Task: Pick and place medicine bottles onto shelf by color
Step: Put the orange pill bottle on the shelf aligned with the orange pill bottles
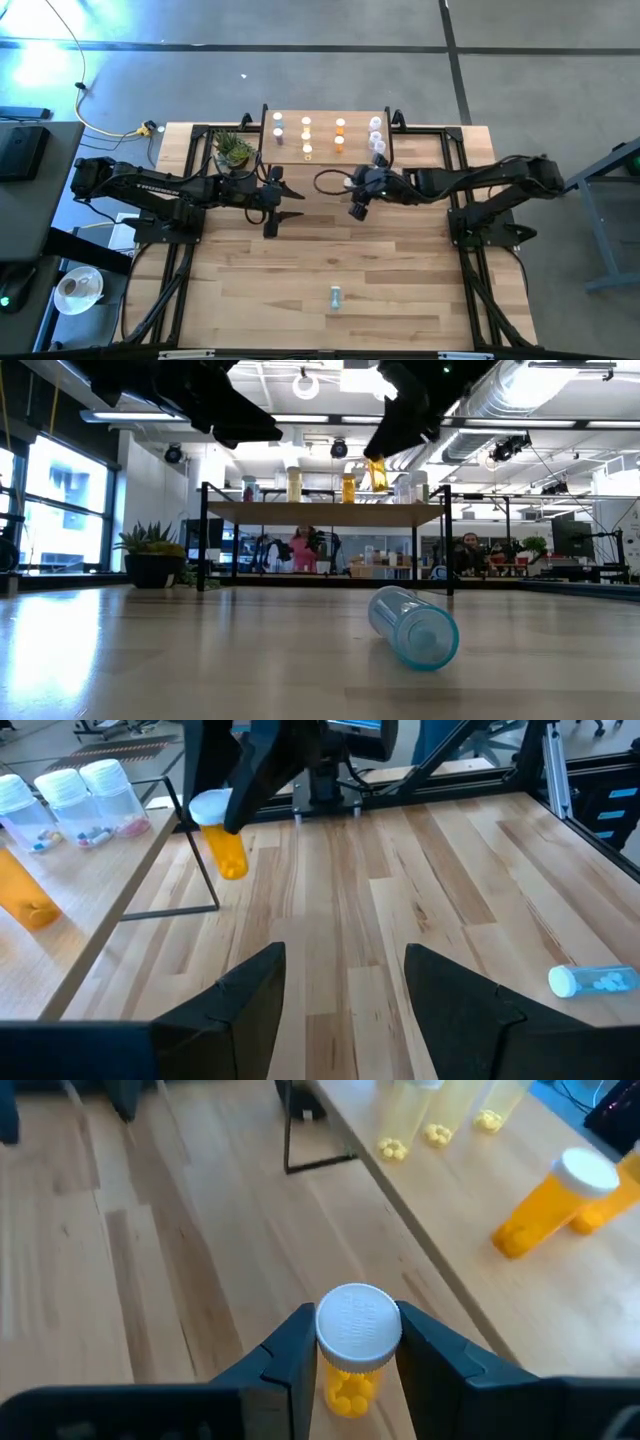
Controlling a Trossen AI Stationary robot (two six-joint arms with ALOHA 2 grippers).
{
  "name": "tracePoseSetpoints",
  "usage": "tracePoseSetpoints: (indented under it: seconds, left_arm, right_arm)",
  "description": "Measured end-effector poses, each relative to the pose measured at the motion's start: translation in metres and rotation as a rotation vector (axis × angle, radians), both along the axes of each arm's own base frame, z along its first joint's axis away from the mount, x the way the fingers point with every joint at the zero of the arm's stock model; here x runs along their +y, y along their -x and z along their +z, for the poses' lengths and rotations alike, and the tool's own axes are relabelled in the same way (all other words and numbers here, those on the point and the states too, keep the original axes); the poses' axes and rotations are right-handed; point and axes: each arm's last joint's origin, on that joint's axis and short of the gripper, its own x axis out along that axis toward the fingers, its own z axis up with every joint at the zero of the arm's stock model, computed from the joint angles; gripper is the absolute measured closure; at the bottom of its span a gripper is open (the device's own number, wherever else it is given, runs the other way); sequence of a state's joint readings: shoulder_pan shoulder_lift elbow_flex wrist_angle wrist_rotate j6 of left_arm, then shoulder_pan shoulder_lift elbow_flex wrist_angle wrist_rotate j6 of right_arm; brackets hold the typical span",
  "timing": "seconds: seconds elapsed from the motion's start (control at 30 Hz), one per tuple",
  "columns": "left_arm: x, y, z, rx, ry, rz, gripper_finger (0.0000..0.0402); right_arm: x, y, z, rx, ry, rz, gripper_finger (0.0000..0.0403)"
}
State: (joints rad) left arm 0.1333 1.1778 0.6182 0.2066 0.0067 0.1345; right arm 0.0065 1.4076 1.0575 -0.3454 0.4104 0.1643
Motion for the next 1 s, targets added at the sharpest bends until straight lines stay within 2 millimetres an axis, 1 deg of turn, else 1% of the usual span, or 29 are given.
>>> tracePoseSetpoints:
  seconds: [0.1, 0.2, 0.27, 0.4, 0.5, 0.57, 0.73, 0.87, 1.0]
  left_arm:
    - [0.0, 0.0, 0.0, 0.0, 0.0, 0.0, 0.0205]
    - [0.0, 0.0, 0.0, -0.001, 0.0, 0.0, 0.0204]
    - [0.0, 0.0, 0.0, -0.001, 0.0, 0.0, 0.0204]
    - [0.0, 0.0, 0.0, -0.001, 0.0, 0.0, 0.0204]
    - [0.0, 0.0, 0.0, -0.001, 0.0, 0.0, 0.0204]
    - [0.0, 0.0, 0.0, -0.002, 0.0, 0.0, 0.0204]
    - [0.0, 0.0, 0.0, 0.0, 0.0, 0.0, 0.0204]
    - [0.0, 0.0, 0.0, 0.0, 0.0, 0.0, 0.0204]
    - [0.0, 0.0, 0.0, 0.0, 0.0, 0.0, 0.0204]
  right_arm:
    - [0.0, 0.009, -0.011, -0.099, -0.022, -0.017, 0.03]
    - [0.0, 0.014, -0.021, -0.217, -0.028, -0.019, 0.03]
    - [-0.002, 0.014, -0.027, -0.309, -0.011, -0.015, 0.03]
    - [-0.007, 0.013, -0.039, -0.429, 0.011, -0.029, 0.03]
    - [-0.013, 0.007, -0.035, -0.505, 0.018, -0.047, 0.03]
    - [-0.017, 0.002, -0.033, -0.485, 0.044, -0.047, 0.03]
    - [-0.024, -0.009, -0.014, -0.406, 0.095, -0.043, 0.03]
    - [-0.032, -0.011, -0.003, -0.324, 0.109, -0.091, 0.03]
    - [-0.042, -0.009, -0.002, -0.29, 0.117, -0.13, 0.03]
